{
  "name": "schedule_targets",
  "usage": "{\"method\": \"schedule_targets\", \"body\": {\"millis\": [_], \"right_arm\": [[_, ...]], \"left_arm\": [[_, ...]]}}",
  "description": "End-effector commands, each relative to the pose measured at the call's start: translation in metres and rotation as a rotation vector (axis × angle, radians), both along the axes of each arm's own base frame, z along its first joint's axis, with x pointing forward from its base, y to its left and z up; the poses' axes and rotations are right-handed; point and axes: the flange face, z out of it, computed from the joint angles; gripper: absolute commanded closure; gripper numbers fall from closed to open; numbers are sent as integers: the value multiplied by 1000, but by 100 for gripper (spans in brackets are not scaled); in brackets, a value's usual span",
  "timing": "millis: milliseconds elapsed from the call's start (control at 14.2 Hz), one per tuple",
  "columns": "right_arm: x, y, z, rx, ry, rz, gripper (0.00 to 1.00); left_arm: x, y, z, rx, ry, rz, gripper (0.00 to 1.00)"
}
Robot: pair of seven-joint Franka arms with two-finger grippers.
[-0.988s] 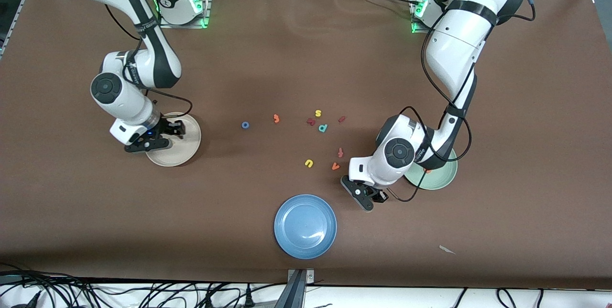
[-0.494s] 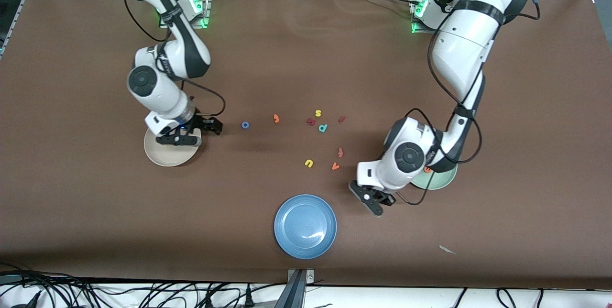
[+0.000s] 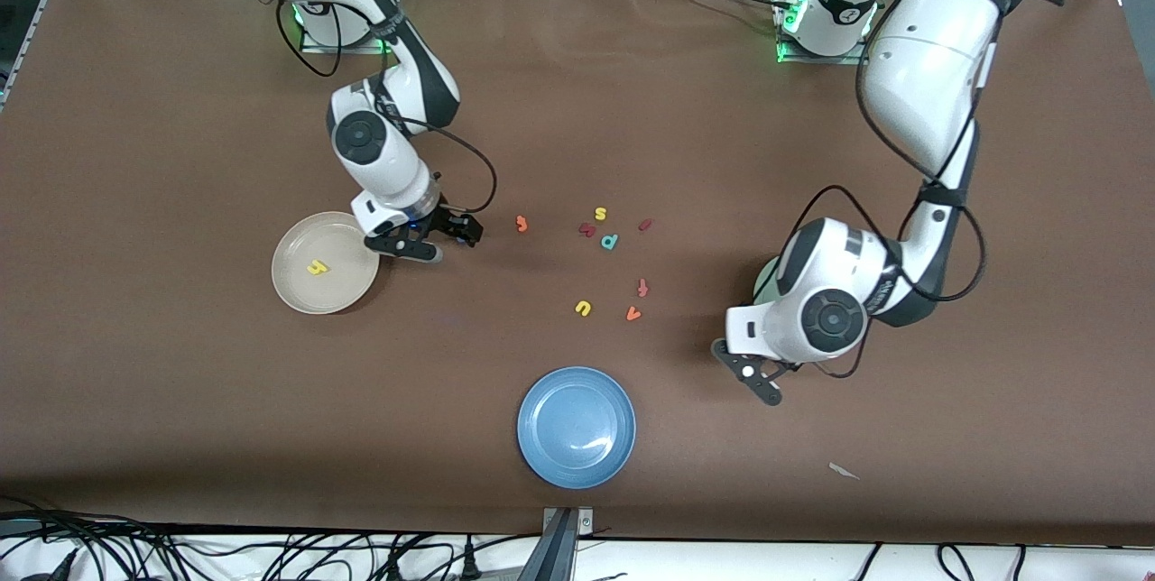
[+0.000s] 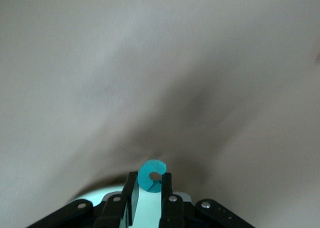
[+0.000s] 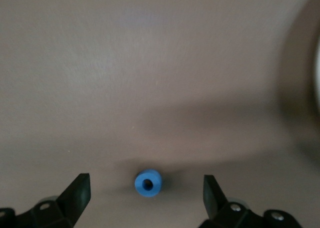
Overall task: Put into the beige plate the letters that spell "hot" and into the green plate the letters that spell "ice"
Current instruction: 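Grasp teal c with the left gripper while the right gripper grasps blue o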
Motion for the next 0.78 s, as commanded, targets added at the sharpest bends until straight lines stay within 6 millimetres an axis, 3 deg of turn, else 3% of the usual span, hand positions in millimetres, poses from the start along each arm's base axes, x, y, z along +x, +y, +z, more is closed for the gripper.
{"method": "schedule_targets", "body": {"millis": [0, 141, 282, 423, 564, 635, 706], "right_arm": [[-5, 11, -16, 0, 8, -34, 0], [-6, 12, -17, -3, 12, -29, 0], [-4, 11, -16, -3, 10, -32, 3], [-5, 11, -23, -9, 17, -28, 15], [-6, 12, -24, -9, 19, -27, 24], [-6, 13, -25, -10, 20, -25, 28], [-6, 13, -25, -11, 19, -22, 34]], "left_arm": [[-38, 22, 26, 11, 52, -7, 100], [-57, 38, 19, 25, 85, 3, 100], [-76, 50, -2, 19, 68, 11, 100], [-98, 50, -20, 10, 46, 0, 100], [-101, 51, -27, 12, 49, -3, 98], [-102, 51, -31, 12, 47, -5, 79], [-103, 51, -32, 11, 42, -6, 45]]}}
